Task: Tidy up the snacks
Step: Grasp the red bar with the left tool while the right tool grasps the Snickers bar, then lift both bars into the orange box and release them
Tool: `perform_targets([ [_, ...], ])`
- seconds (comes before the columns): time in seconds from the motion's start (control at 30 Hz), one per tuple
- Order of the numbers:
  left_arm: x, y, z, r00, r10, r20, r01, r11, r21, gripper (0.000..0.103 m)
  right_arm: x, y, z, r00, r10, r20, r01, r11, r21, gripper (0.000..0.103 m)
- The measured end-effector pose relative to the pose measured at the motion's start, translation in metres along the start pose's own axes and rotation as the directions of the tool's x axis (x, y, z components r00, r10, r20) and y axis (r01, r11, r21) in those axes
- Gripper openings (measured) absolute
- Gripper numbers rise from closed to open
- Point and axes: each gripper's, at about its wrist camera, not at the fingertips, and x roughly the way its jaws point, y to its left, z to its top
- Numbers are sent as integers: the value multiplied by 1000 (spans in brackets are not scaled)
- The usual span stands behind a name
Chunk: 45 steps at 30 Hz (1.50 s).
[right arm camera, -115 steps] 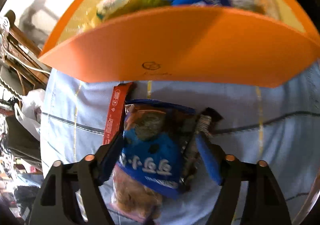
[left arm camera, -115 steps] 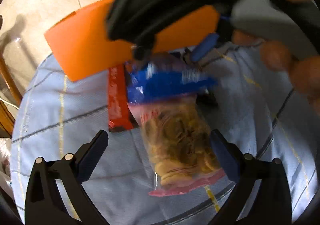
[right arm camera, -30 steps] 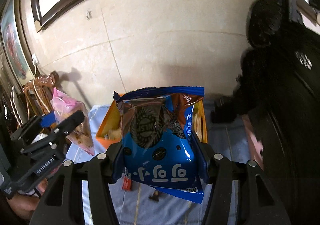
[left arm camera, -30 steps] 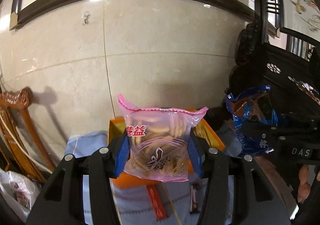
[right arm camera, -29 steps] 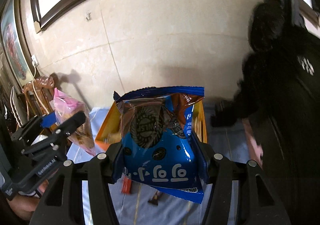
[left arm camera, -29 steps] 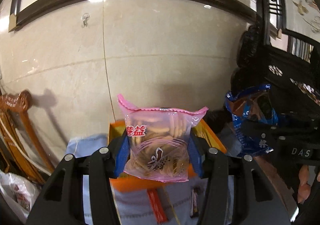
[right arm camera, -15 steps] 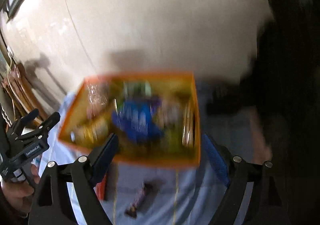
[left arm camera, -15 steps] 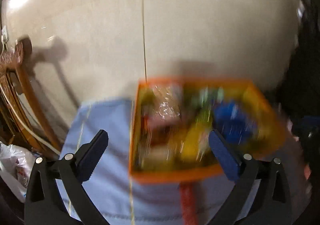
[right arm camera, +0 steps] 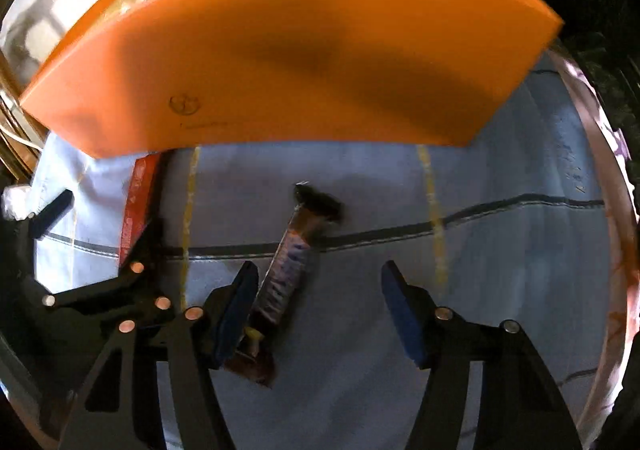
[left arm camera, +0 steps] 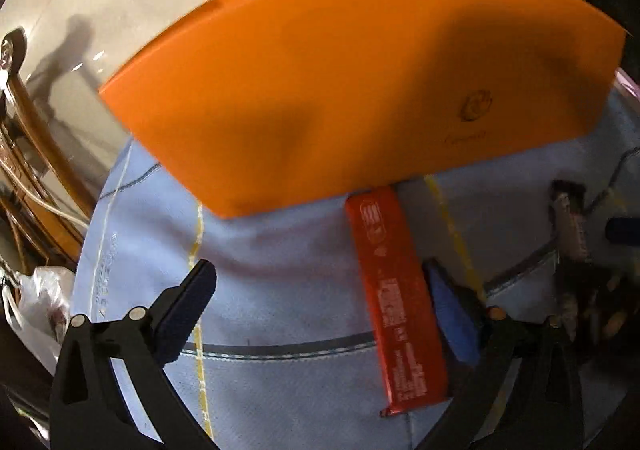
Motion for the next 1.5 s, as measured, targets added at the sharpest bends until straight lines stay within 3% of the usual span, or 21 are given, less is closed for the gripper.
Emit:
perform_targets([
  [0.03,0,5,-3,1000,-24,2,24,1000,-16,99,-1,6,-3,1000,-18,21,19,999,-40,62],
  [0.1,-1,15,-12,996,-85,-11,84,996,-42,99,-3,9,-5,1000,19,9,-19,997,-77,35],
  [0.13,-2,19,-14,993,-119,-14,119,992,-50,78,-5,10,-7,1000,23,-2,-23,995,-99,17],
  [0.17,-7,24,-18,975,-220,-4,220,974,-57,61,-7,6,-9,999,38,-1,-38,994,-98,17],
  [0.2,-14,23,-20,972,-236,3,236,971,-30,23,-9,1,-12,998,60,10,-59,994,-87,17],
  [0.23,-18,22,-23,970,-243,-3,243,970,-10,23,-11,-8,-17,998,61,9,-60,996,-64,17],
  [0.3,-23,33,-32,949,-314,-16,313,948,-54,23,-13,-20,-28,996,86,6,-86,996,-17,17],
  [0.47,-35,53,-51,925,-379,-35,374,922,-99,23,-35,-31,-57,994,104,42,-105,994,10,17],
  [0.63,-78,57,-50,910,-411,49,414,906,-87,23,-70,-30,-77,988,117,99,-117,993,0,17],
  [0.77,-127,66,-33,895,-419,153,431,900,-60,23,-121,-37,-69,974,131,183,-129,991,-24,17],
  [0.93,-182,72,6,867,-419,269,439,898,-16,23,-182,-51,-30,937,145,317,-138,989,-43,17],
  [1.13,-211,71,64,844,-403,353,423,906,21,23,-236,-60,32,890,145,433,-137,989,-50,17],
  [1.27,-212,75,104,847,-380,372,406,914,10,23,-253,-61,67,874,153,461,-134,988,-74,17],
  [1.5,-189,80,147,867,-339,366,370,929,-16,23,-250,-54,107,873,148,464,-112,988,-105,17],
])
